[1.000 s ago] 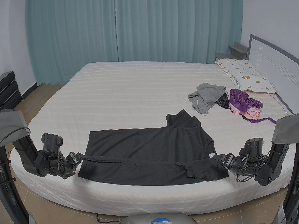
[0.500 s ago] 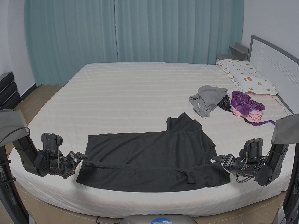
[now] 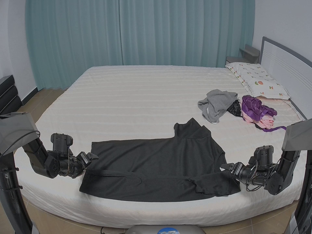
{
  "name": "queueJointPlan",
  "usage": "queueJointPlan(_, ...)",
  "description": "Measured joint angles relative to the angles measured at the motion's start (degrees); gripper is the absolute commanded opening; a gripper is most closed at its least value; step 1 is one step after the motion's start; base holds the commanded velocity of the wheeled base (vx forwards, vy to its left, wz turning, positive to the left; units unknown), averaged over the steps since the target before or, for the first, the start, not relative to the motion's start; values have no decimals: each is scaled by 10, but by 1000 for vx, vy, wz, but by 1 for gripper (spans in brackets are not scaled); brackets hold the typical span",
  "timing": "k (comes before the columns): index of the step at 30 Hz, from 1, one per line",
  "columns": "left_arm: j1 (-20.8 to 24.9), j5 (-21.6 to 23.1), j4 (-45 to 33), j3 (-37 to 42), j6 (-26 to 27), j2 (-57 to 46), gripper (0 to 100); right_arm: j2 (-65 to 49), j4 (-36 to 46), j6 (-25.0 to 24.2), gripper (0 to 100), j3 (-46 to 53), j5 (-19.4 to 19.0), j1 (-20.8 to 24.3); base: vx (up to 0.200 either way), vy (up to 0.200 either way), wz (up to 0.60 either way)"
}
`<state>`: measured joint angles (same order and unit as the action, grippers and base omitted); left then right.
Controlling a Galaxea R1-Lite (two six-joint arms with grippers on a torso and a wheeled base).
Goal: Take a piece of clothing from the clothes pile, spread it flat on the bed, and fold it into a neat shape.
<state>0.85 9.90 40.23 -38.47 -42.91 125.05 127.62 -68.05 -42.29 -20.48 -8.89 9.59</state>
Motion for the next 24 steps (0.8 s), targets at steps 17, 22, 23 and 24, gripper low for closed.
queueJointPlan(17,3,-46,-91,-72,35,46,0,4,0,10,100,1,3,1,0,0,0)
queueJointPlan(22,-1,-47,-95,-72,34,34,0,2,0,22,100,1,4,1,0,0,0)
queueJointPlan(23,-2,-47,-96,-71,34,29,0,1,0,25,100,1,5,1,0,0,0)
queueJointPlan(24,-2,-47,-96,-69,34,24,0,1,0,28,100,1,4,1,0,0,0)
